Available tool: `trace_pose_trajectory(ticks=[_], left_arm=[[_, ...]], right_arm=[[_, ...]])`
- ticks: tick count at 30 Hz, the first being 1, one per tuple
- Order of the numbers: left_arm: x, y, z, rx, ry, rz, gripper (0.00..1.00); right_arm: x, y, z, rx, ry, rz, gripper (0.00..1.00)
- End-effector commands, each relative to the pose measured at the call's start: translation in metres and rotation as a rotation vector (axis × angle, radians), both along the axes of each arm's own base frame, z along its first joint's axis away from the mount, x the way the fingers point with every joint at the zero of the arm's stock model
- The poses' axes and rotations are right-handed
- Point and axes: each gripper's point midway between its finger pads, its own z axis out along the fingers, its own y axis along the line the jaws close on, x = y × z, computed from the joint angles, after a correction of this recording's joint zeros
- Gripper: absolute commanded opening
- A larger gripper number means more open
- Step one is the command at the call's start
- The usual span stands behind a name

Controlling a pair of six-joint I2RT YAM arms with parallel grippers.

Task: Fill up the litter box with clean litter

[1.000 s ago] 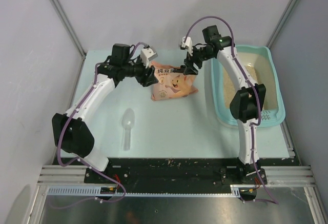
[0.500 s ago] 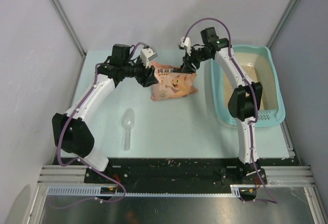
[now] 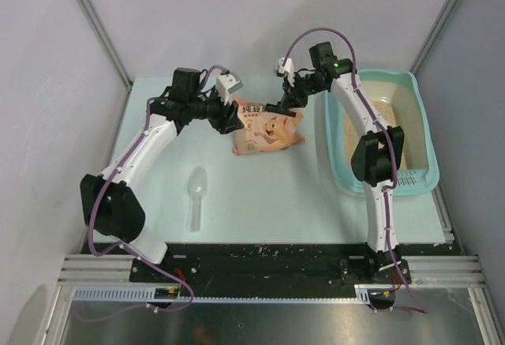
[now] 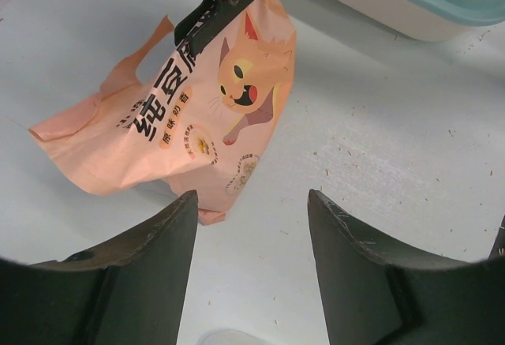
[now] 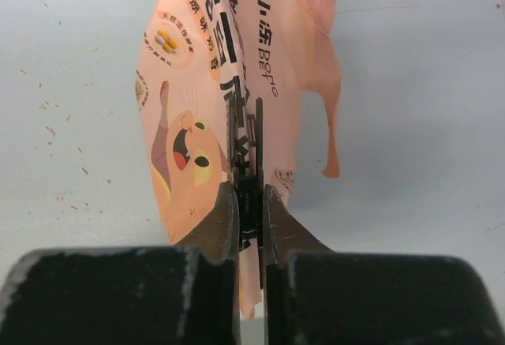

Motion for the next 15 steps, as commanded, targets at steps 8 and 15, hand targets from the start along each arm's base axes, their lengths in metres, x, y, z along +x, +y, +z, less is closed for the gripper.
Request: trace_pose_trajectory(ticks=[8, 15], left_arm=[[-0.006, -0.005, 0.009, -0.042, 0.01, -0.014, 0.62], [-0.003, 0.002, 0.014, -0.014, -0.037, 0.005, 0.62]], right_arm=[[-0.014, 0.01, 0.059, 0.105, -0.087, 0.025, 0.0], [-0.059, 0.004, 0.095, 0.11, -0.117, 0.066, 0.0]])
